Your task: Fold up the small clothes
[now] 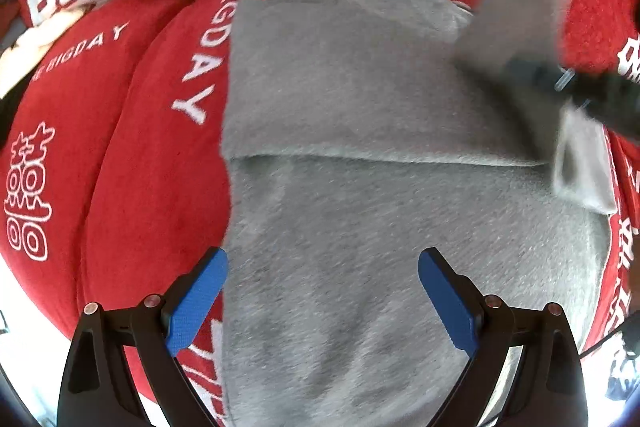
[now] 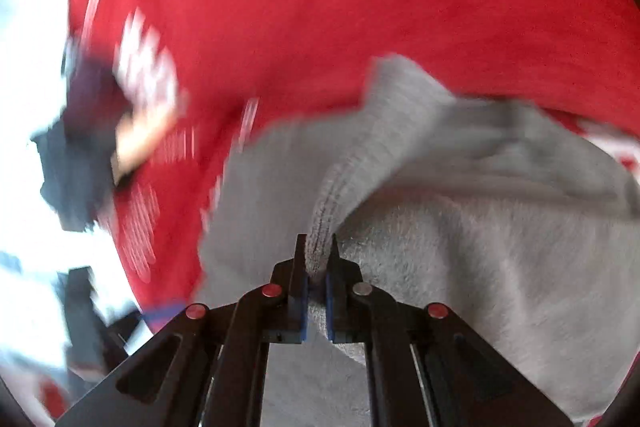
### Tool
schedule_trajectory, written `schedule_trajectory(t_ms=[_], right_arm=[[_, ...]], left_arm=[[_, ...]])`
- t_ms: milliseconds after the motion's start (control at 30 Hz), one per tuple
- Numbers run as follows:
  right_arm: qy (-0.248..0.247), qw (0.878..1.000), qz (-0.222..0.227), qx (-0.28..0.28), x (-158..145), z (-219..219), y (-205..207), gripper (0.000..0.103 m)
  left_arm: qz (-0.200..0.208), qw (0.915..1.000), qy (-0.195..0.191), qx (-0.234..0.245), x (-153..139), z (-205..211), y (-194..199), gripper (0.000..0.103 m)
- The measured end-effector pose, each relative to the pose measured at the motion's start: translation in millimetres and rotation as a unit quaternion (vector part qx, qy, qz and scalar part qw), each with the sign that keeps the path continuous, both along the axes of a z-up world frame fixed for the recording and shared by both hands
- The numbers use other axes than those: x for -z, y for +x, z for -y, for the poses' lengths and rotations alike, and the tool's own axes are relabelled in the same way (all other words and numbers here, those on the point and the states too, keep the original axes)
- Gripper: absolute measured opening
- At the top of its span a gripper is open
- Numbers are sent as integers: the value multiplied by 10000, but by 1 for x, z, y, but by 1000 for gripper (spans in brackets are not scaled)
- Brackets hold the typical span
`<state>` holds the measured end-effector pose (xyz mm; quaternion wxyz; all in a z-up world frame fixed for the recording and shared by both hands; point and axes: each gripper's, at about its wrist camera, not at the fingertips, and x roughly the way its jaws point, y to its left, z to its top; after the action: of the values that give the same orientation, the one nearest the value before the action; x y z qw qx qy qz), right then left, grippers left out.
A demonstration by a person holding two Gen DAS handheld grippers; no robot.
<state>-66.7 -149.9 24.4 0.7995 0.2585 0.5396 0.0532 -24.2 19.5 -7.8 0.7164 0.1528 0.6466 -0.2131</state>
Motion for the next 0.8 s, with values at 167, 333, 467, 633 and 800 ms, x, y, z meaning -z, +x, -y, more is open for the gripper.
schedule_trajectory(t_ms=[167, 333, 467, 633, 800], right_arm=[[-862, 9914, -531, -825, 31, -44, 9, 30], [-182, 9984, -533, 4, 16, -9, -20, 57], [308, 9919, -689, 1022, 11, 34, -71, 57], [1055, 9499, -982, 2772, 19, 92, -161, 53], [1973, 8759, -833, 4323, 45, 133, -231, 33]], left_arm=[[-110, 9998, -137, -104, 4, -15, 11, 97], [-208, 9986, -490, -35, 10, -11, 43, 97], [-172, 9967, -792, -86, 1, 9, 61, 97], [79, 9967, -800, -83, -9, 38, 69, 97], [31, 9992, -269, -279, 15, 40, 77, 97]])
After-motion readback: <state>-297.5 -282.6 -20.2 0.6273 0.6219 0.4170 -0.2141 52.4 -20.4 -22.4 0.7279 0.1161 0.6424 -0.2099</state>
